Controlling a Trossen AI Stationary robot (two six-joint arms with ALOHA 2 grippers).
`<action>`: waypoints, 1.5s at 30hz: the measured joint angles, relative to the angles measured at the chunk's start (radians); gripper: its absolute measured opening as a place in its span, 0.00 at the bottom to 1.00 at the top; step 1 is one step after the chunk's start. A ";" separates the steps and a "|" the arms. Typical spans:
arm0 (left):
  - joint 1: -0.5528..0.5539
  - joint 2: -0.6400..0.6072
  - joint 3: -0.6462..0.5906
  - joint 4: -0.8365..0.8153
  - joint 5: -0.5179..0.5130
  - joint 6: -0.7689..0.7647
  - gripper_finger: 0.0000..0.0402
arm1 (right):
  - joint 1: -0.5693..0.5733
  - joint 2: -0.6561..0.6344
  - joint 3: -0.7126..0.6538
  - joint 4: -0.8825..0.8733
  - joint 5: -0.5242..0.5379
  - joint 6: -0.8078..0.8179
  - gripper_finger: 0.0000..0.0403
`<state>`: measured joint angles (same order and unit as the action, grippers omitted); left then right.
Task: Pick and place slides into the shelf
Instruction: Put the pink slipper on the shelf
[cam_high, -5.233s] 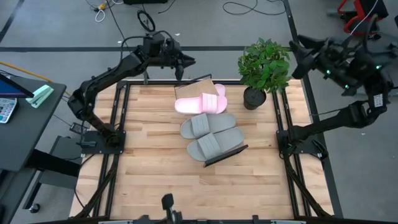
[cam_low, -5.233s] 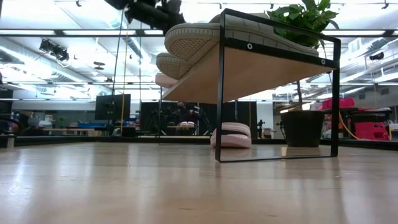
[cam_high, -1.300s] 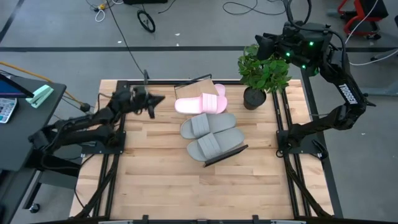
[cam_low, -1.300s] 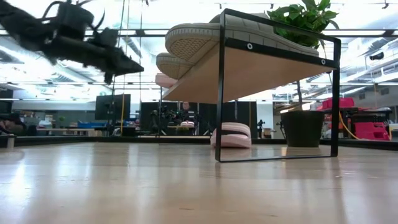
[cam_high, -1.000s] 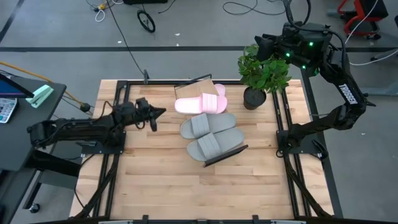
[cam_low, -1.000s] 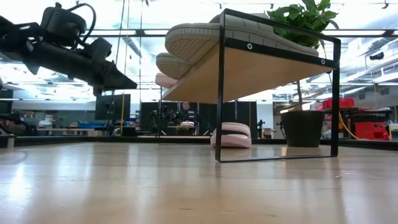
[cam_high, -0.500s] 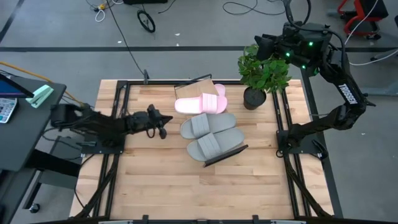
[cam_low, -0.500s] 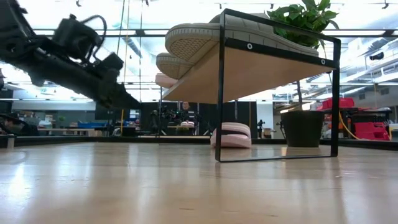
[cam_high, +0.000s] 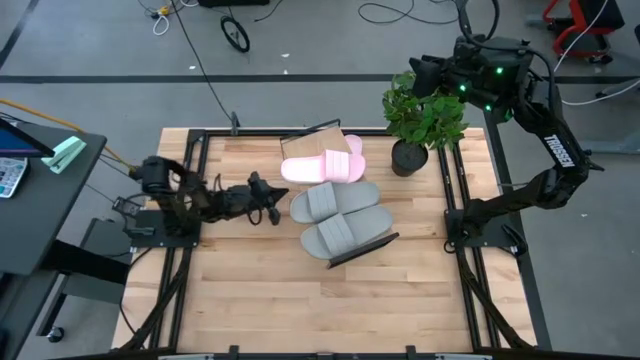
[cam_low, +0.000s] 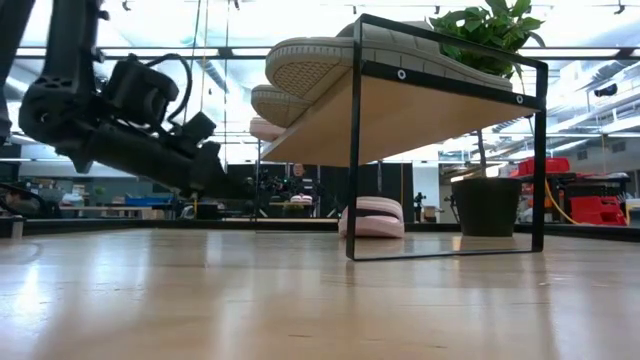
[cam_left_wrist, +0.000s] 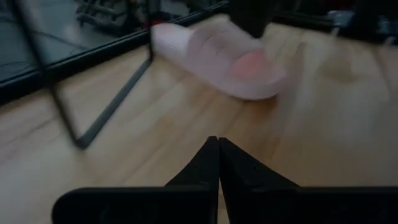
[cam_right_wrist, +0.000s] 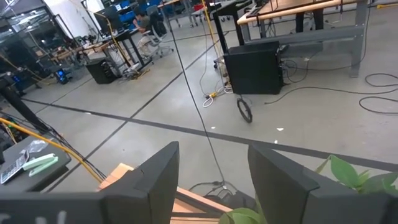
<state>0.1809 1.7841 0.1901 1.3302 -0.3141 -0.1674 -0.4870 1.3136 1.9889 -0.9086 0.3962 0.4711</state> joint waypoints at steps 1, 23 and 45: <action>-0.009 0.023 0.014 0.024 0.000 0.012 0.03 | 0.000 0.000 0.000 -0.003 0.000 -0.001 0.49; -0.109 0.424 0.300 0.204 -0.051 -0.031 0.04 | 0.000 0.000 0.000 -0.090 -0.007 -0.038 0.49; -0.196 0.582 0.530 0.178 -0.320 0.021 0.08 | 0.056 0.000 0.000 -0.098 -0.122 -0.079 0.48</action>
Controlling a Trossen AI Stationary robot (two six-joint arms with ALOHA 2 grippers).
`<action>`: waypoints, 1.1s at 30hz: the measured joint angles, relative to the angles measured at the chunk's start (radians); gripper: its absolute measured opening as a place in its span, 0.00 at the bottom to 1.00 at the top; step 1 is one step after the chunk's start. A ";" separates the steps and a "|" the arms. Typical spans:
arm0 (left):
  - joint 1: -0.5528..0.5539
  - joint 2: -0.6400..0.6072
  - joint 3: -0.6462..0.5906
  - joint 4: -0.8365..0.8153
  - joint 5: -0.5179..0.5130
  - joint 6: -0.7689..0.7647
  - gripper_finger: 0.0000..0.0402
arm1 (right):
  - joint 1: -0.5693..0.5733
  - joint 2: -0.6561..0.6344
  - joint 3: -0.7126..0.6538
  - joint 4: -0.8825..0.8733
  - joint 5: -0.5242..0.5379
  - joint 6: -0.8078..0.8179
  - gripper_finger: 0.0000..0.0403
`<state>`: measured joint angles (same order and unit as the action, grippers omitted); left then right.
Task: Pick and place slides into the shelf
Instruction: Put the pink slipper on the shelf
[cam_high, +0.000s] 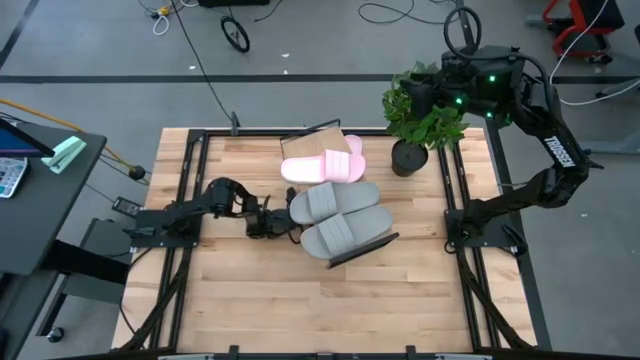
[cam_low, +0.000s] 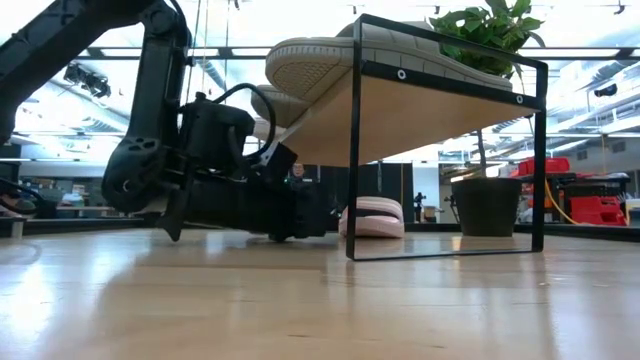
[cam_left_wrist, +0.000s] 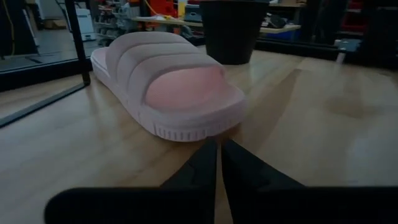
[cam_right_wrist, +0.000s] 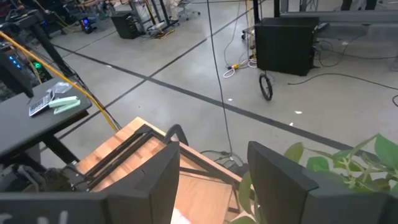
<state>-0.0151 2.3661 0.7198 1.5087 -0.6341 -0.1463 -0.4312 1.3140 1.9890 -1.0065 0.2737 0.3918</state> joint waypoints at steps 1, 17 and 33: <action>0.001 -0.001 0.003 -0.013 -0.002 0.001 0.09 | 0.003 0.000 0.000 0.000 0.000 0.000 0.48; 0.013 0.001 0.015 -0.040 0.087 0.005 0.42 | 0.004 0.000 0.000 0.000 -0.033 0.016 0.48; 0.017 0.001 0.074 -0.154 0.065 0.091 0.65 | 0.004 0.000 0.000 0.000 -0.047 0.017 0.48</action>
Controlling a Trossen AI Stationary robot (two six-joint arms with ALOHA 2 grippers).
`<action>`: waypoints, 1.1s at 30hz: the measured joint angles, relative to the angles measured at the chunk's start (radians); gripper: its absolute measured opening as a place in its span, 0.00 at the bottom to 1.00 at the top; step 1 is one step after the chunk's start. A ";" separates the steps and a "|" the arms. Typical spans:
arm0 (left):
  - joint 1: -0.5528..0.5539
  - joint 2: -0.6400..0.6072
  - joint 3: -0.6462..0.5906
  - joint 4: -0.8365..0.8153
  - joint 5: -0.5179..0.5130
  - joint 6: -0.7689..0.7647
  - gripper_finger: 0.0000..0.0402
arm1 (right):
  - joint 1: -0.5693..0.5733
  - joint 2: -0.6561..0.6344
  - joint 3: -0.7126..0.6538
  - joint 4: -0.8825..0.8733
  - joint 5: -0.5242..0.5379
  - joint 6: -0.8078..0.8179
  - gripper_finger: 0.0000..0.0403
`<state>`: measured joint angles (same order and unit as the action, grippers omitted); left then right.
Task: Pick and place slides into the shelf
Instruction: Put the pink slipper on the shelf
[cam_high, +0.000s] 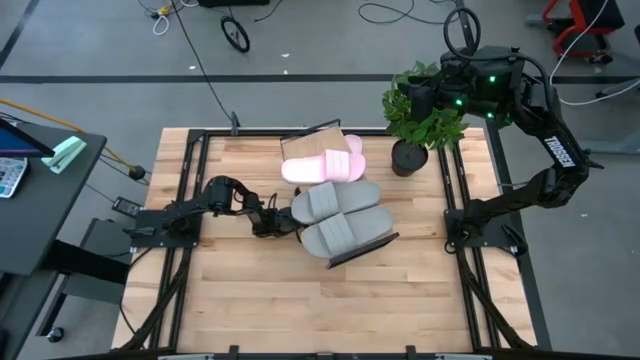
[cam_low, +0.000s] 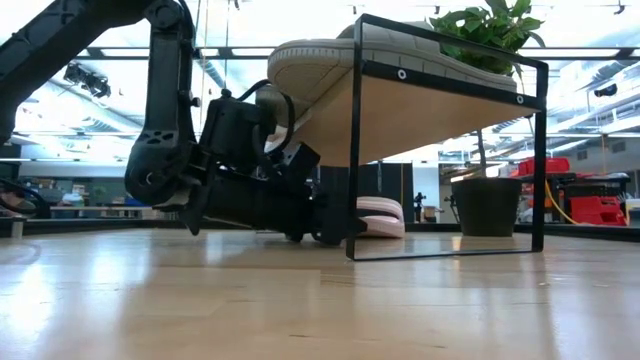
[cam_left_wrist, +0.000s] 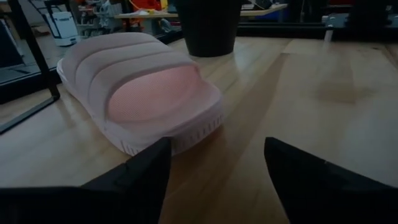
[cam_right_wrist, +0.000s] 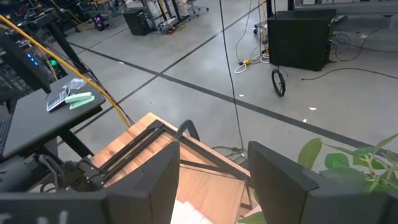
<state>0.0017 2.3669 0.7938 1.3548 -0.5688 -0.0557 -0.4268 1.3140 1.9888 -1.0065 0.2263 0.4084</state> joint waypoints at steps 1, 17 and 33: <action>0.000 0.000 0.000 0.000 -0.012 0.001 0.64 | 0.000 0.000 0.000 0.000 0.000 0.000 0.48; -0.005 0.005 -0.003 0.058 -0.060 0.014 0.54 | 0.000 0.000 0.000 -0.003 0.000 0.008 0.48; 0.006 0.008 -0.005 0.134 -0.057 0.059 0.48 | 0.000 0.000 0.000 -0.003 0.000 0.008 0.48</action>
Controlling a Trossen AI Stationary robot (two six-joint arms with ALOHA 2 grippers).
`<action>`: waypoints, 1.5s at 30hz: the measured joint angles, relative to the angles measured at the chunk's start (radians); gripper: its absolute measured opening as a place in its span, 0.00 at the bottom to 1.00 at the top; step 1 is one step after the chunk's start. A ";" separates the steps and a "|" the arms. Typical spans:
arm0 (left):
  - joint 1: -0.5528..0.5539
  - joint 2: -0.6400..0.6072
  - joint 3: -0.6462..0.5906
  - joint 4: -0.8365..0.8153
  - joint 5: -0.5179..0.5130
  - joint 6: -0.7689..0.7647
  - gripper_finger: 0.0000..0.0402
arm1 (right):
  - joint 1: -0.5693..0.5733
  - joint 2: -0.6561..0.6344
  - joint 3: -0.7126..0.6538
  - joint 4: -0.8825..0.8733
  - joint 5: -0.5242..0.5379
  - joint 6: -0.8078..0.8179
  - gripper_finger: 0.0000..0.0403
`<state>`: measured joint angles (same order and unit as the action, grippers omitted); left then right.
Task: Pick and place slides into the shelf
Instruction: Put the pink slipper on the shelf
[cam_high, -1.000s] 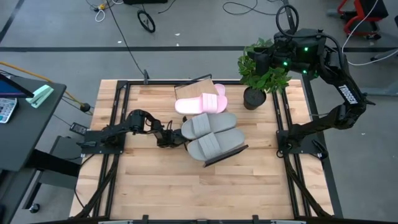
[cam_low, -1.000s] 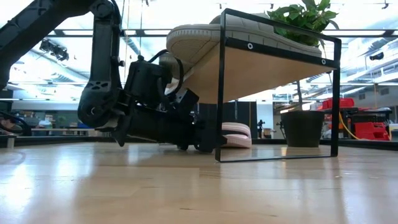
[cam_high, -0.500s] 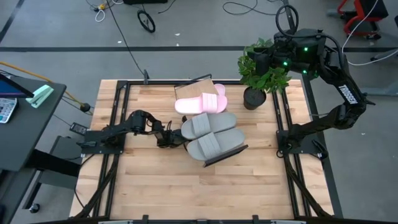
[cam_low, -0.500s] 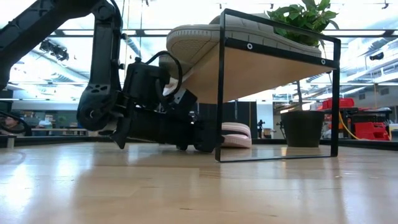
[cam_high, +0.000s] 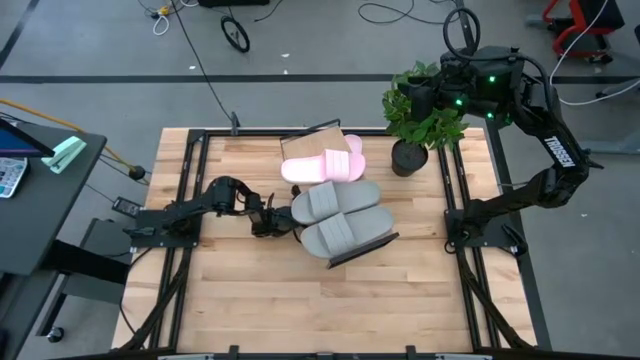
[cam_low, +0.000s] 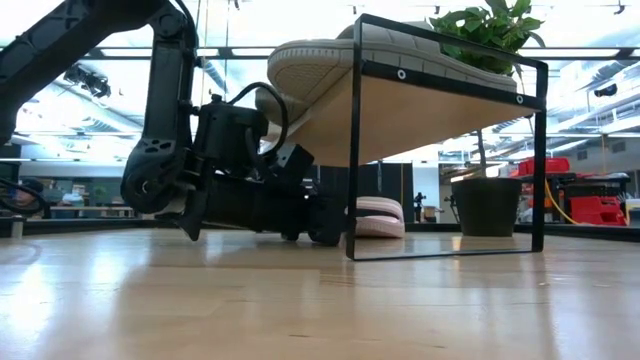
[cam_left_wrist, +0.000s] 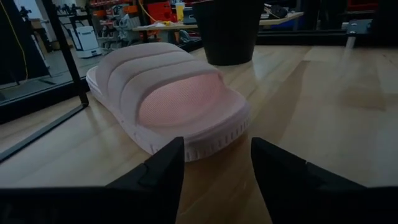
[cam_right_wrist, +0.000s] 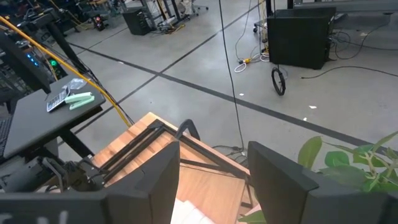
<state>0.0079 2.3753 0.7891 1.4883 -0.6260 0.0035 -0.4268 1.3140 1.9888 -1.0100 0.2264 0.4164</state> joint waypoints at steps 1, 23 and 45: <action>0.002 0.000 0.000 -0.001 0.005 0.002 0.48 | 0.000 0.000 0.000 0.000 0.000 0.000 0.48; 0.056 -0.010 0.110 -0.229 0.120 -0.039 0.09 | 0.000 0.000 0.000 0.000 0.000 0.009 0.48; -0.130 -0.015 0.105 -0.291 -0.191 -0.153 0.01 | 0.000 0.000 0.000 0.000 -0.043 0.009 0.45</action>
<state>-0.1220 2.3605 0.8936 1.1974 -0.8170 -0.1497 -0.4267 1.3139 1.9888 -1.0103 0.1831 0.4258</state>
